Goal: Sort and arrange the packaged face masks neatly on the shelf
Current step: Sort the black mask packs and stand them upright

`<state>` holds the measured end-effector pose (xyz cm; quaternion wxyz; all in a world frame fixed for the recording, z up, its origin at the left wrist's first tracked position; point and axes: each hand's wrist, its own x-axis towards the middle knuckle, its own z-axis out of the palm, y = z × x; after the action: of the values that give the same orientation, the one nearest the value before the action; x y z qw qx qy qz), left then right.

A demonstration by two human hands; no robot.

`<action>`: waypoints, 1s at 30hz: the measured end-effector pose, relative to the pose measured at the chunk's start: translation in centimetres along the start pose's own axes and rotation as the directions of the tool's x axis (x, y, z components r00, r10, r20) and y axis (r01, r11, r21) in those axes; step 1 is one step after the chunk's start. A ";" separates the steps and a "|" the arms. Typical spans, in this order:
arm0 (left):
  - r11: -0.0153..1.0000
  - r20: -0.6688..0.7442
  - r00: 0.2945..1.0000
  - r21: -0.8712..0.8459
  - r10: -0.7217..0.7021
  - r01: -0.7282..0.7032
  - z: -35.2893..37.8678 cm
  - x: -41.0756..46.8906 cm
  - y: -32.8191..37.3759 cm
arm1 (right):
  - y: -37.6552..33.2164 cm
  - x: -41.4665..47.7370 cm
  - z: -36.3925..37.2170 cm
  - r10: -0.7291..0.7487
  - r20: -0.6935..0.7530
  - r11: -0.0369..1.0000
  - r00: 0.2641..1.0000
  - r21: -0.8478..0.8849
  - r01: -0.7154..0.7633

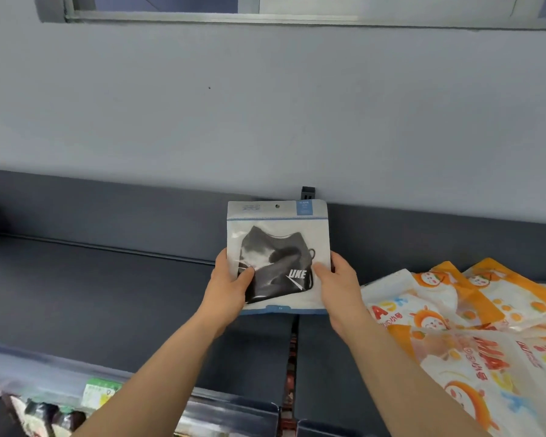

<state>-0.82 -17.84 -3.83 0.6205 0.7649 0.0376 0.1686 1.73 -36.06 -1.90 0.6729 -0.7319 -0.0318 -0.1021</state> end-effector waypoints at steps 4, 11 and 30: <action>1.000 -0.134 0.991 -0.001 -0.007 0.007 -2.5 -0.9 0.3 | -0.3 -0.3 3.2 -0.007 0.050 0.996 0.999 0.091 0.003; 0.995 -0.303 0.953 0.101 0.012 0.020 -9.7 -3.7 -1.7 | -0.5 -3.4 10.6 -0.109 0.193 0.994 0.975 0.043 0.102; 0.976 -0.245 0.969 0.209 -0.015 0.068 -38.7 0.4 -6.9 | -4.5 -10.5 38.0 -0.133 0.244 0.991 0.961 0.020 0.132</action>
<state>-11.23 20.05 -3.67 0.5281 0.8004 0.1470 0.2425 -5.30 3.01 -2.32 0.6568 -0.7340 -0.1634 -0.0559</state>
